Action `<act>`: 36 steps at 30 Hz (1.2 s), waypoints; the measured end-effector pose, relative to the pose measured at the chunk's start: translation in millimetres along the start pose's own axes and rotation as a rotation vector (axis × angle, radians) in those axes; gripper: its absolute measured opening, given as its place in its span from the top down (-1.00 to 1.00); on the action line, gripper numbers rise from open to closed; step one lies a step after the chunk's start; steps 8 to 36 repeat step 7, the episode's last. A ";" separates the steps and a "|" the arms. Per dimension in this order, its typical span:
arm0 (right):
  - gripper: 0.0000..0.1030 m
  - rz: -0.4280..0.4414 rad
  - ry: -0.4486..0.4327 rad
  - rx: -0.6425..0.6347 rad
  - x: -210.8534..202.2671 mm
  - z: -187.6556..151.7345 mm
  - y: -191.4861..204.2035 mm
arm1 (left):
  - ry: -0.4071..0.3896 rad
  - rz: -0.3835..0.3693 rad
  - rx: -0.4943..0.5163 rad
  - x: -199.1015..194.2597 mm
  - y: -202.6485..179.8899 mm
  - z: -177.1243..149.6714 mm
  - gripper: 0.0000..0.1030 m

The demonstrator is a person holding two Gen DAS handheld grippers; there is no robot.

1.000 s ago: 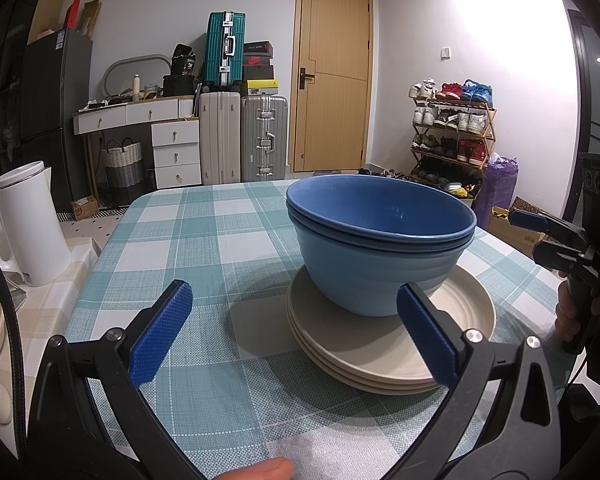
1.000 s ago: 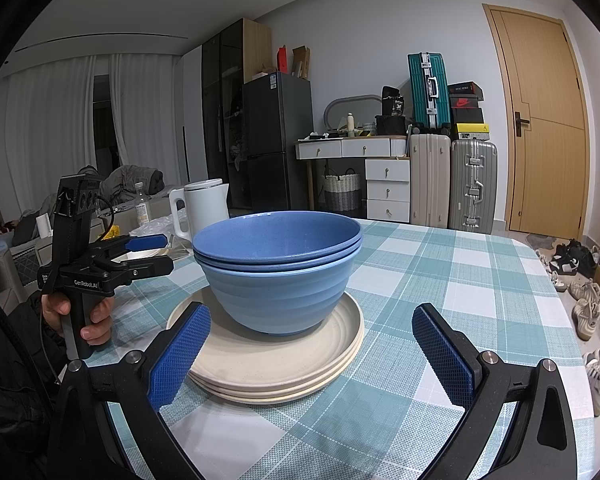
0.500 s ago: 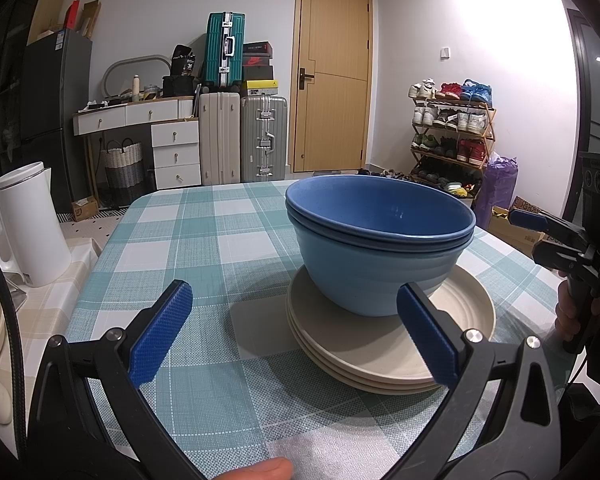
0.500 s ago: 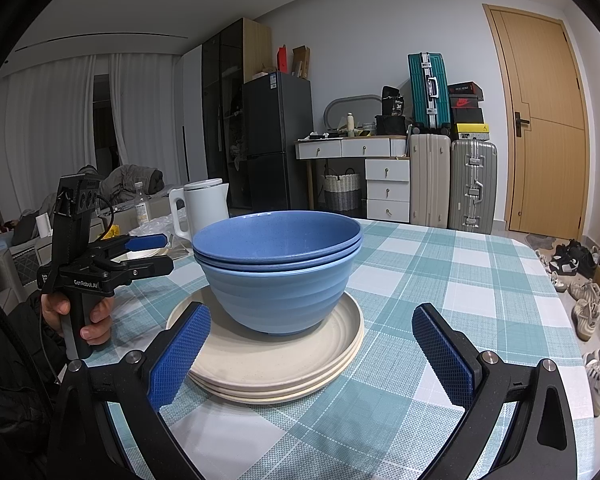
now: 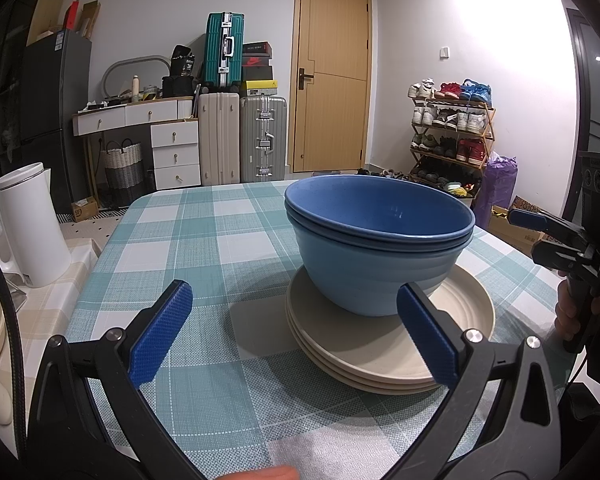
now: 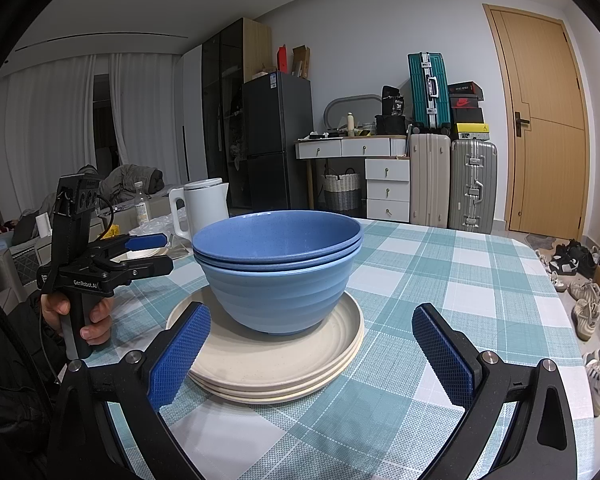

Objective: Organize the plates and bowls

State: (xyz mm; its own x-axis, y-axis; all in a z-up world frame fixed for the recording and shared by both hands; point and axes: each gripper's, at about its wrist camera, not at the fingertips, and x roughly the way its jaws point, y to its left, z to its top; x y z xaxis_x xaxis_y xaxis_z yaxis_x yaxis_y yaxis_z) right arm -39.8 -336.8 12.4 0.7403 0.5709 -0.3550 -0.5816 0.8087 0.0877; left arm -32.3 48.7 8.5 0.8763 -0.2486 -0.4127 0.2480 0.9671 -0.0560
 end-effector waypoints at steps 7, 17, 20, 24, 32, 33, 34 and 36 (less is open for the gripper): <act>-0.99 0.000 0.000 -0.001 0.2 -0.1 0.3 | -0.001 -0.001 0.002 -0.8 0.2 0.7 -0.98; -0.99 0.000 0.000 -0.001 0.2 -0.1 0.3 | -0.001 -0.001 0.002 -0.8 0.2 0.7 -0.98; -0.99 0.000 0.000 -0.001 0.2 -0.1 0.3 | -0.001 -0.001 0.002 -0.8 0.2 0.7 -0.98; -0.99 0.000 0.000 -0.001 0.2 -0.1 0.3 | -0.001 -0.001 0.002 -0.8 0.2 0.7 -0.98; -0.99 0.000 0.000 -0.001 0.2 -0.1 0.3 | -0.001 -0.001 0.002 -0.8 0.2 0.7 -0.98; -0.99 0.000 0.000 -0.001 0.2 -0.1 0.3 | -0.001 -0.001 0.002 -0.8 0.2 0.7 -0.98; -0.99 0.000 0.000 -0.001 0.2 -0.1 0.3 | -0.001 -0.001 0.002 -0.8 0.2 0.7 -0.98; -0.99 0.000 0.000 -0.001 0.2 -0.1 0.3 | -0.001 -0.001 0.002 -0.8 0.2 0.7 -0.98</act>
